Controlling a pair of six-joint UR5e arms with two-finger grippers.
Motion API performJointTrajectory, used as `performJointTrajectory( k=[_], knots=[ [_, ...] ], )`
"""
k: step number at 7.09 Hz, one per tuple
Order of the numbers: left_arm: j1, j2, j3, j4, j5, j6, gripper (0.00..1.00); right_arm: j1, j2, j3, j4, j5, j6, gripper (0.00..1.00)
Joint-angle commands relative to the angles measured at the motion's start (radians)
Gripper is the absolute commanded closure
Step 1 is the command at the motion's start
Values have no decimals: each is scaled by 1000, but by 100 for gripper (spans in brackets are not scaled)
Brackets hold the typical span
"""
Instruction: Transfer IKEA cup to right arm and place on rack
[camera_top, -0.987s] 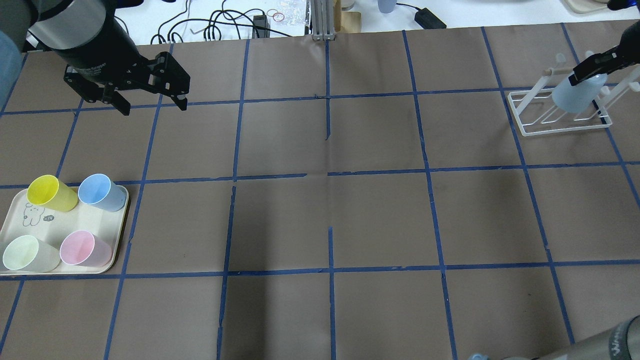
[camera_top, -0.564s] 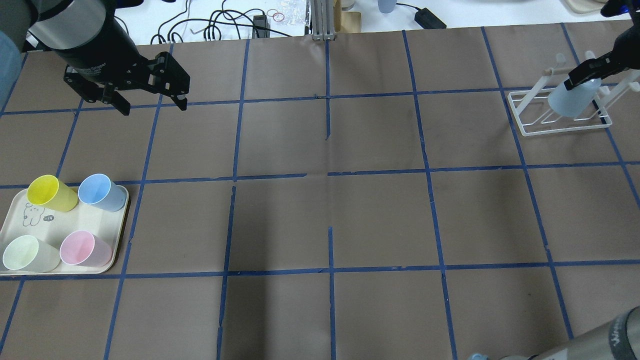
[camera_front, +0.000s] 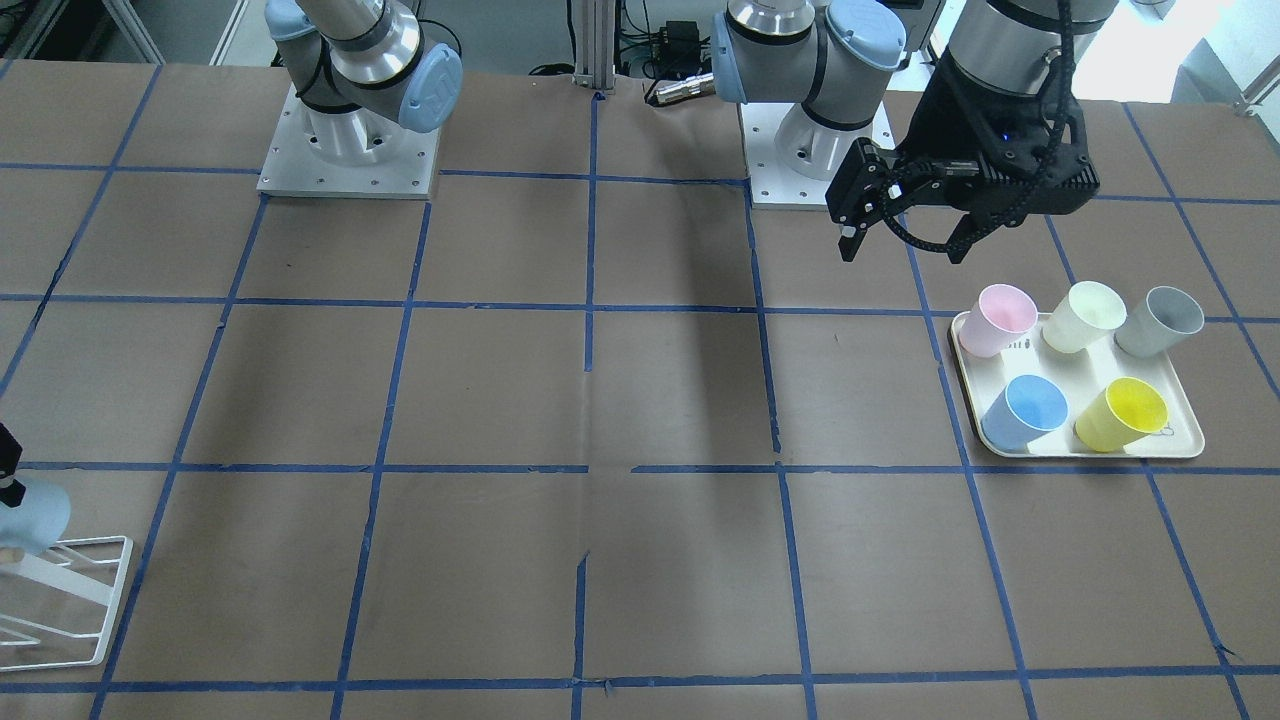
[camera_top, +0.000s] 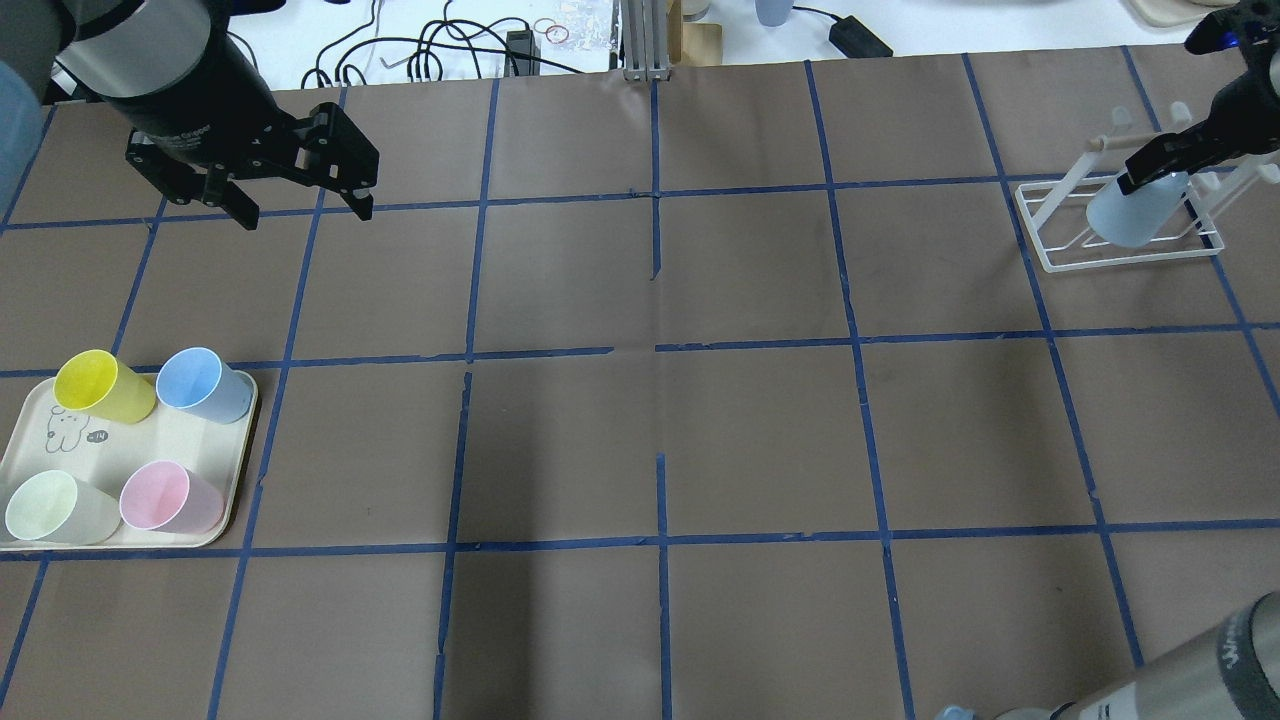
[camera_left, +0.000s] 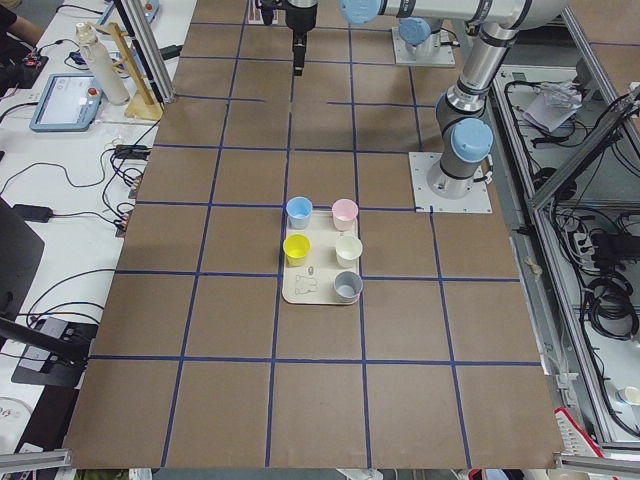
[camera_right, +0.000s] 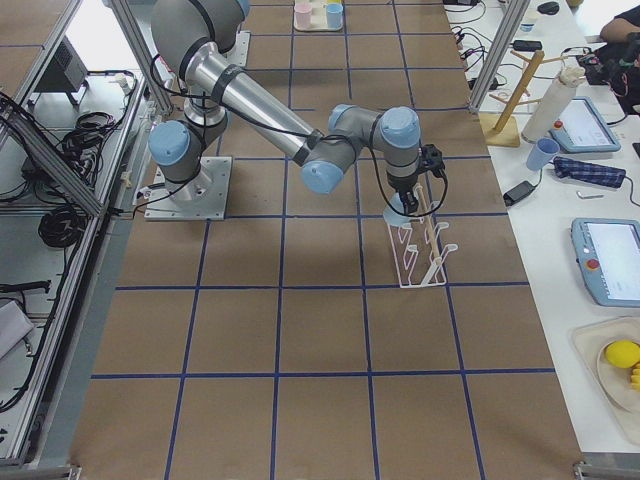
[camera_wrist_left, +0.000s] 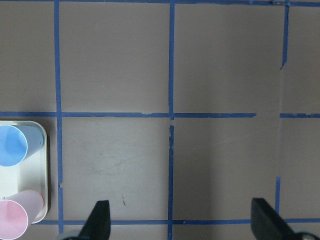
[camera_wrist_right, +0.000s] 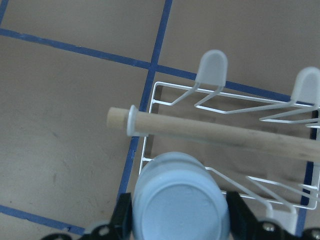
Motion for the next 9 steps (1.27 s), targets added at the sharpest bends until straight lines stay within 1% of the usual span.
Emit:
performJointTrajectory(
  k=[1, 2, 3, 4, 5, 7, 8, 9],
  knots=[
    [0, 2, -2, 0, -1, 0, 0, 0, 10, 1, -1, -1, 3, 75],
    [0, 3, -3, 0, -3, 0, 0, 0, 10, 3, -1, 0, 7, 52],
    [0, 3, -3, 0, -4, 0, 0, 0, 16, 1, -2, 2, 7, 8],
    [0, 5, -3, 2, -4, 0, 0, 0, 16, 1, -1, 0, 7, 2],
    [0, 6, -3, 2, -4, 0, 0, 0, 13, 1, 1, -3, 8, 0],
    [0, 5, -2, 2, -4, 0, 0, 0, -8, -3, 13, -6, 14, 0],
    [0, 2, 1, 2, -6, 0, 0, 0, -57, -3, 77, -6, 23, 0],
    [0, -2, 3, 2, -6, -2, 0, 2, -126, -3, 175, -17, 69, 0]
  ],
)
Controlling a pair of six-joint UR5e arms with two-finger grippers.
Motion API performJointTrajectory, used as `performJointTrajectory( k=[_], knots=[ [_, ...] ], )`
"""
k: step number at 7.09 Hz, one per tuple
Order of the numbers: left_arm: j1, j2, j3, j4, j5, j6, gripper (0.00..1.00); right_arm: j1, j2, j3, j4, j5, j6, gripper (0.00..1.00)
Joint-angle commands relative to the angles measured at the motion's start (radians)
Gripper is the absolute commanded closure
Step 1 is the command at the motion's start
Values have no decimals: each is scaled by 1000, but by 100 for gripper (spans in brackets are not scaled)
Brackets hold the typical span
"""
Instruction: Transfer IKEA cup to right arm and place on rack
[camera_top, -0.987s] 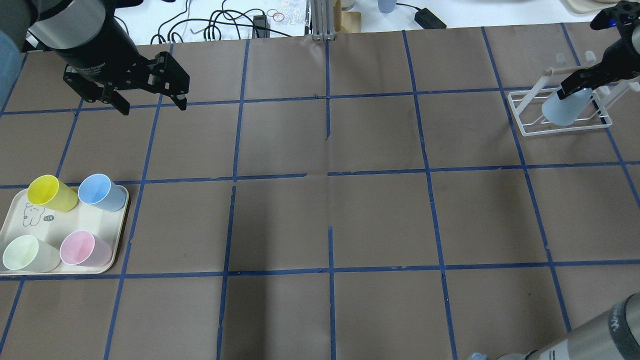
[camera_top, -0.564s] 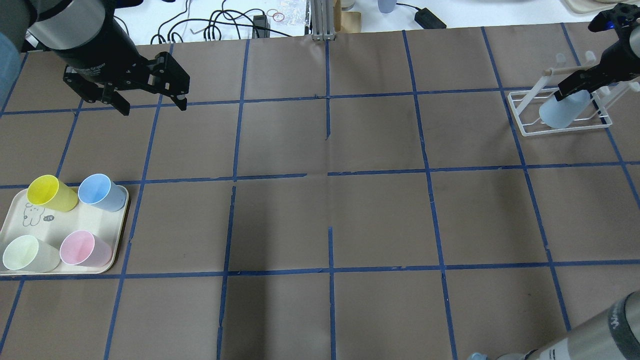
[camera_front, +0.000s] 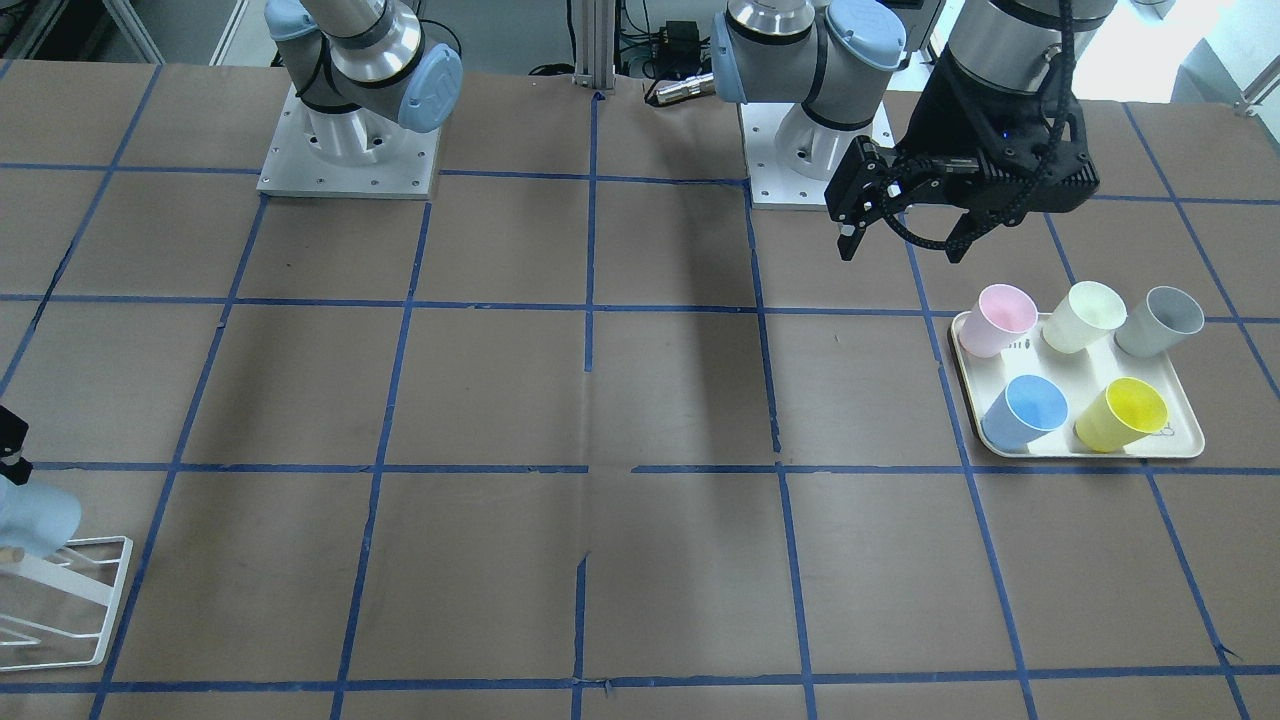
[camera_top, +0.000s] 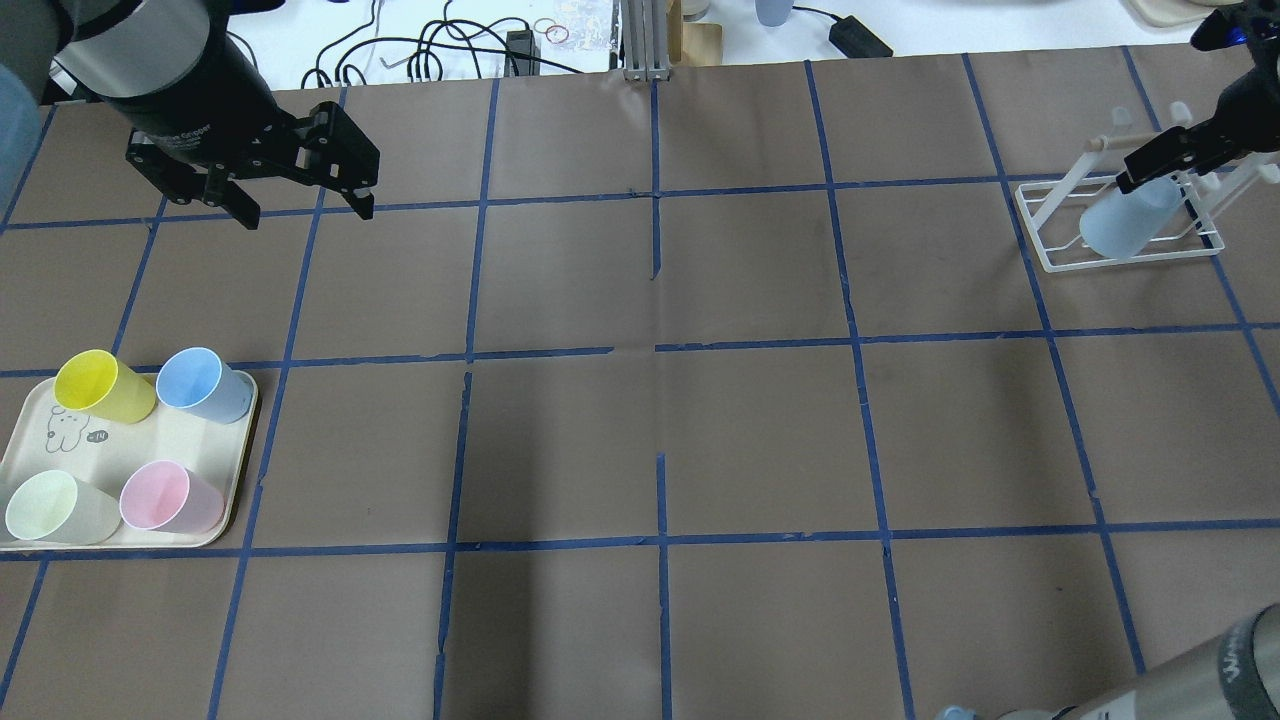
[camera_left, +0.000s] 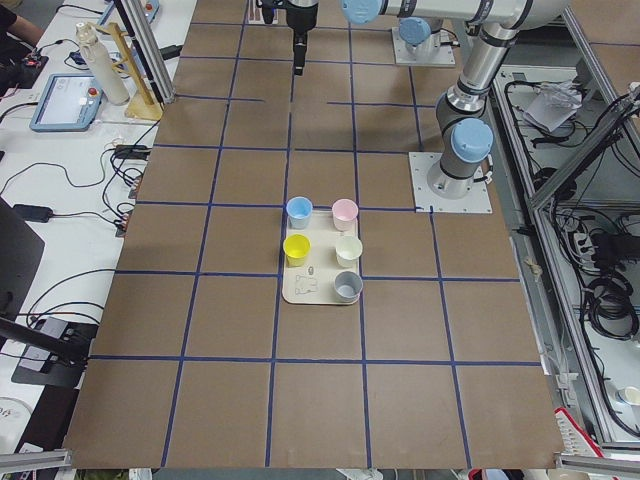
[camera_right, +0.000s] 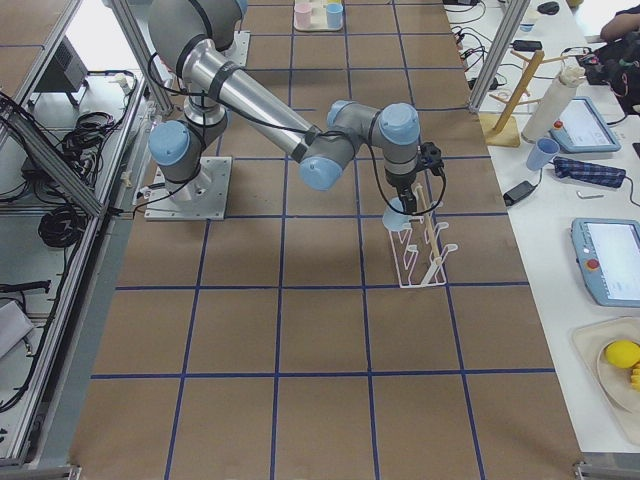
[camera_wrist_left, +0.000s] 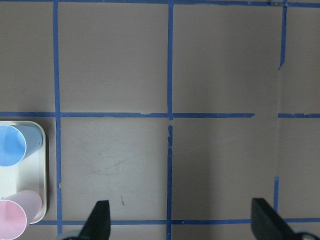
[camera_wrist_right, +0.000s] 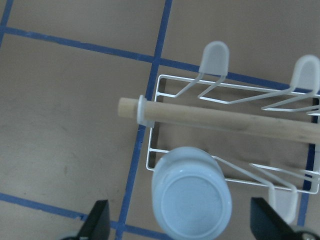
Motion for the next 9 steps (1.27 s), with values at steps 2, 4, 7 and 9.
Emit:
performJointTrajectory(
  k=[2, 4, 7, 9],
  knots=[
    [2, 3, 1, 0, -2, 0, 0, 4, -205, 3, 271, -19, 216, 0],
    [0, -7, 2, 6, -2, -4, 0, 113, -332, 13, 400, -103, 323, 0],
    [0, -8, 4, 6, -2, -7, 0, 385, -357, 18, 420, -131, 641, 0],
    [0, -7, 2, 6, -2, -9, 0, 513, -348, 19, 422, -122, 820, 0]
  ],
)
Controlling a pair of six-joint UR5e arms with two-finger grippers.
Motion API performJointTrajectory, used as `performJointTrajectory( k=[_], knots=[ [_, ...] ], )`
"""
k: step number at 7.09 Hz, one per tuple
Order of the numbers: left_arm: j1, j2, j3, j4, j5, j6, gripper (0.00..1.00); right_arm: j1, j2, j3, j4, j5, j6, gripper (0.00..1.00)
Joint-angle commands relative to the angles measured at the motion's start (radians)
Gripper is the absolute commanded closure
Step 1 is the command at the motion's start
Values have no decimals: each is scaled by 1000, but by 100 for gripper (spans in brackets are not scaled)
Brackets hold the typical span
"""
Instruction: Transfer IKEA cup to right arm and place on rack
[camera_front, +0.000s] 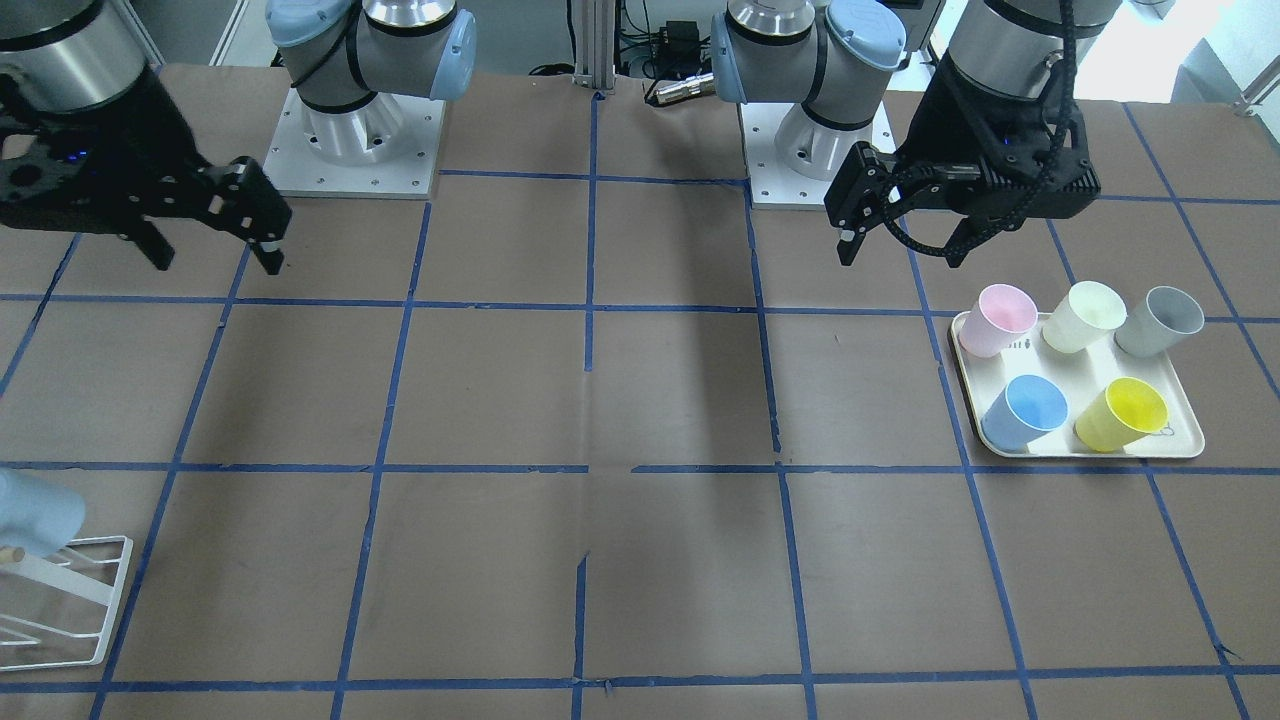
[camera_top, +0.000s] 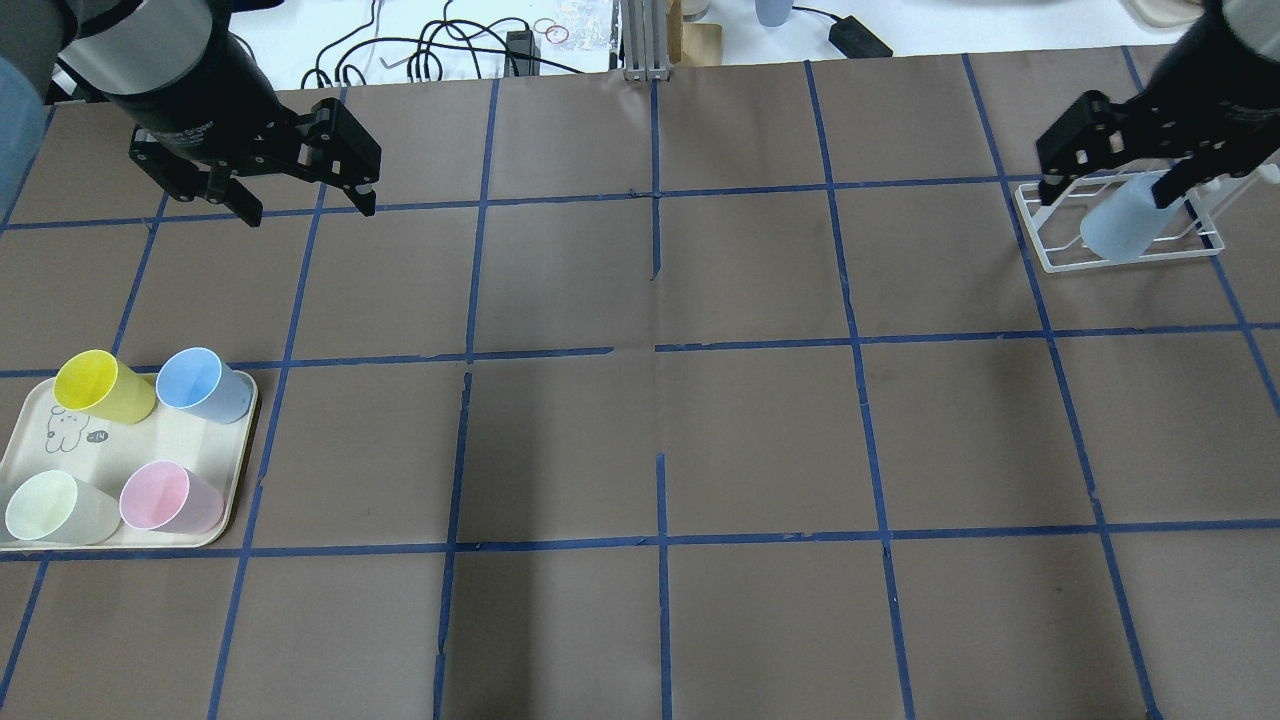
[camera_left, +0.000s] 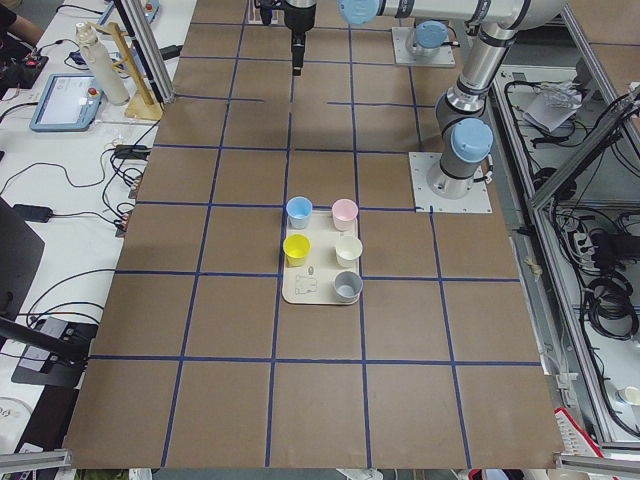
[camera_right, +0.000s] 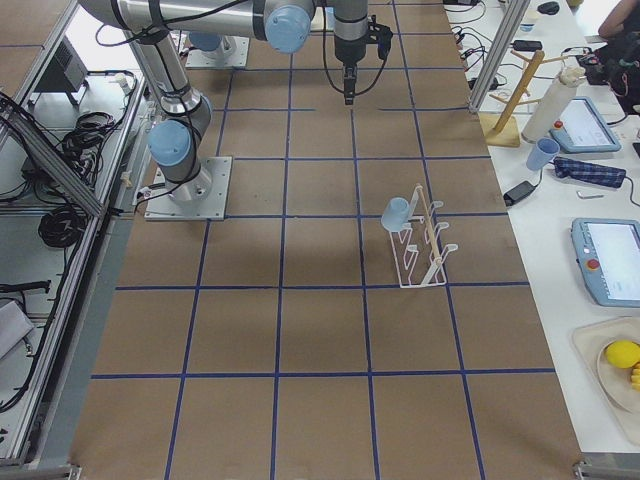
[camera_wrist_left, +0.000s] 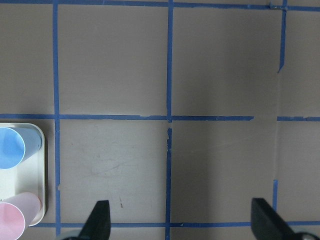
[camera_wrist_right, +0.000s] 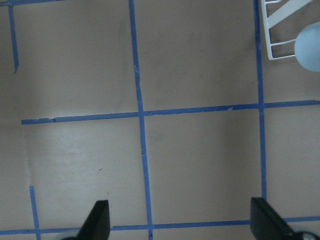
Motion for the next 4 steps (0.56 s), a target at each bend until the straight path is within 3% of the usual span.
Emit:
performJointTrajectory(
  k=[1, 3, 4],
  knots=[
    [0, 1, 1, 0, 1, -1, 0, 101, -10, 29, 4, 7, 120, 0],
    [3, -7, 1, 12, 2, 1, 0, 98, -84, 96, 6, -4, 103, 0],
    [3, -1, 1, 12, 1, 1, 0, 95, -114, 101, 79, -5, 105, 0]
  ],
)
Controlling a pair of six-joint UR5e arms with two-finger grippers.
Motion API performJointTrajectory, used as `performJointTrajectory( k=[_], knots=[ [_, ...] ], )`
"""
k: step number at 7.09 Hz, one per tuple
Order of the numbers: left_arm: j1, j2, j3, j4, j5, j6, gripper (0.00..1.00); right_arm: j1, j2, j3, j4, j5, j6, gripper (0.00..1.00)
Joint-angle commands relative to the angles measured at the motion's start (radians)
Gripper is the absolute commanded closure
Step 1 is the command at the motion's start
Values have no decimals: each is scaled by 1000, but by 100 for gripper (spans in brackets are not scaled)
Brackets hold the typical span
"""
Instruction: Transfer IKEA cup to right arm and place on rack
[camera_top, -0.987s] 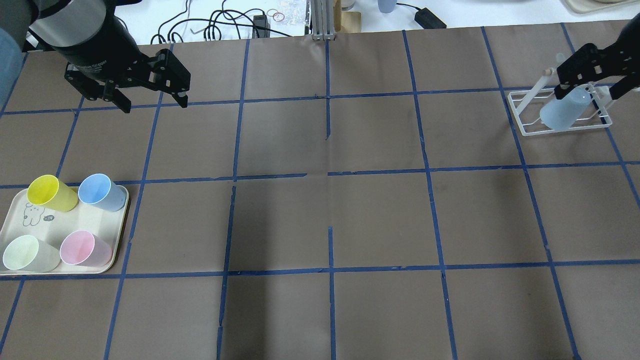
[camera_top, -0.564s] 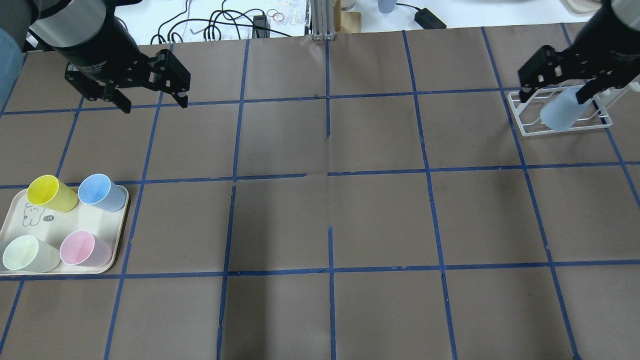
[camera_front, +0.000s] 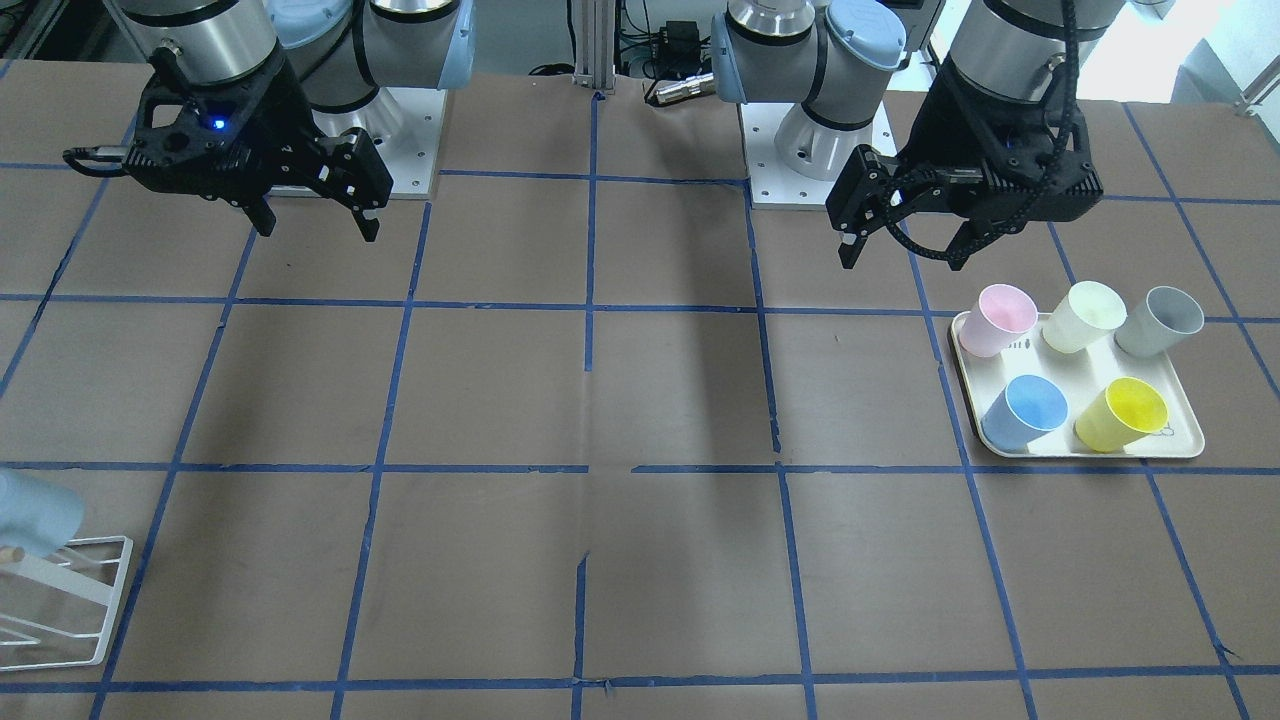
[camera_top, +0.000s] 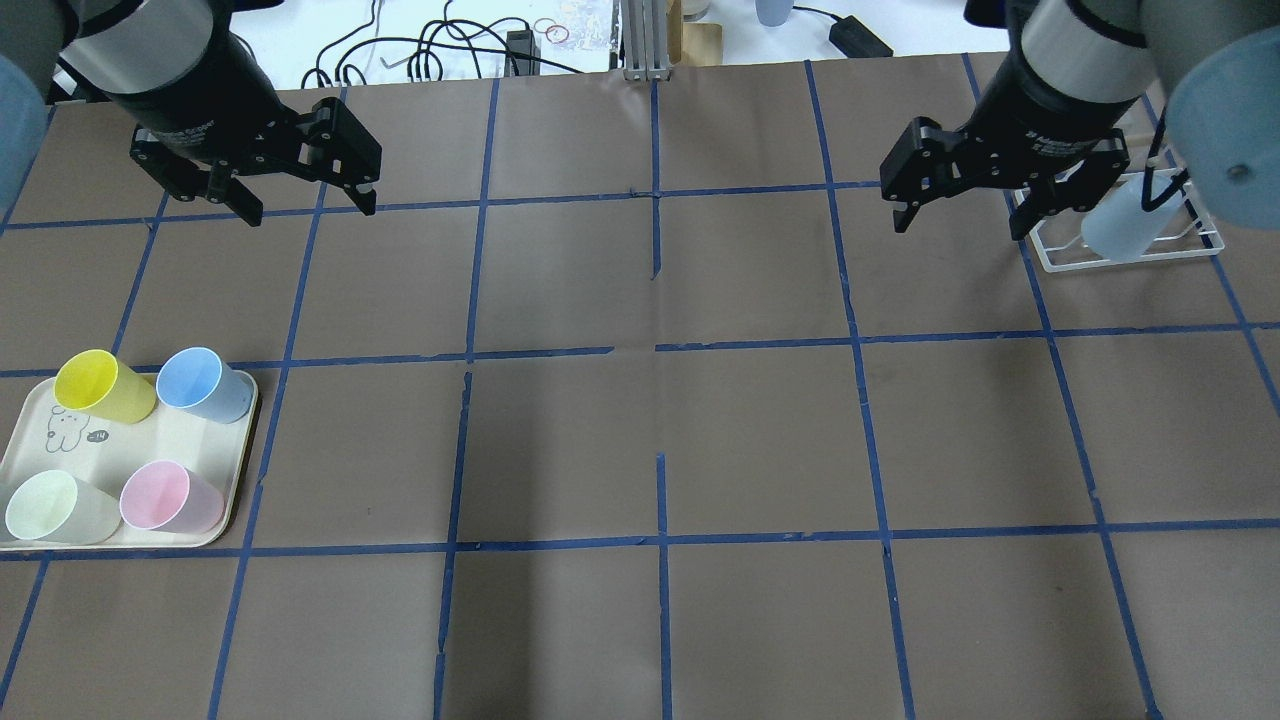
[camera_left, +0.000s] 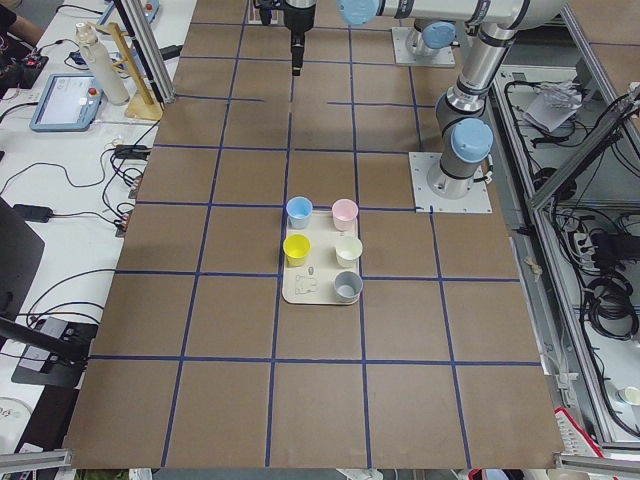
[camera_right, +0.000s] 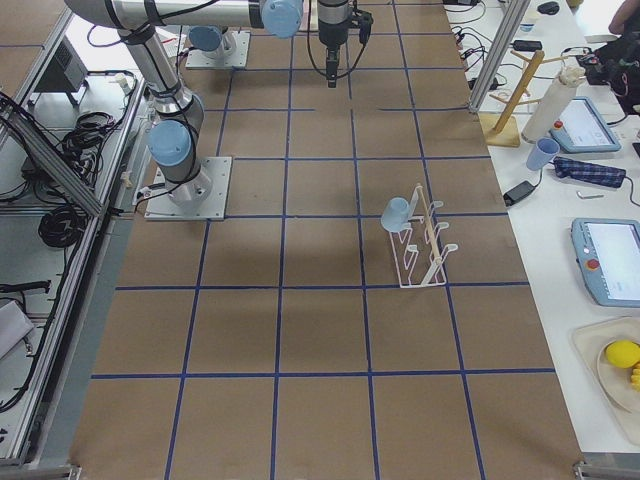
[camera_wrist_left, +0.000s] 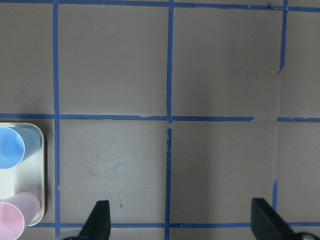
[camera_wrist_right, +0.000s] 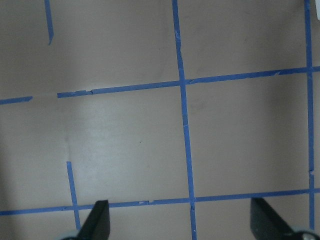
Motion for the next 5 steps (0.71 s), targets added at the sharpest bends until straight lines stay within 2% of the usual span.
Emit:
performJointTrajectory(
  k=[1, 5],
  knots=[
    [1, -6, -3, 4, 8, 5, 0, -7, -71, 19, 118, -5, -2, 0],
    [-10, 4, -46, 4, 4, -7, 0, -23, -76, 22, 139, -18, 7, 0]
  ],
)
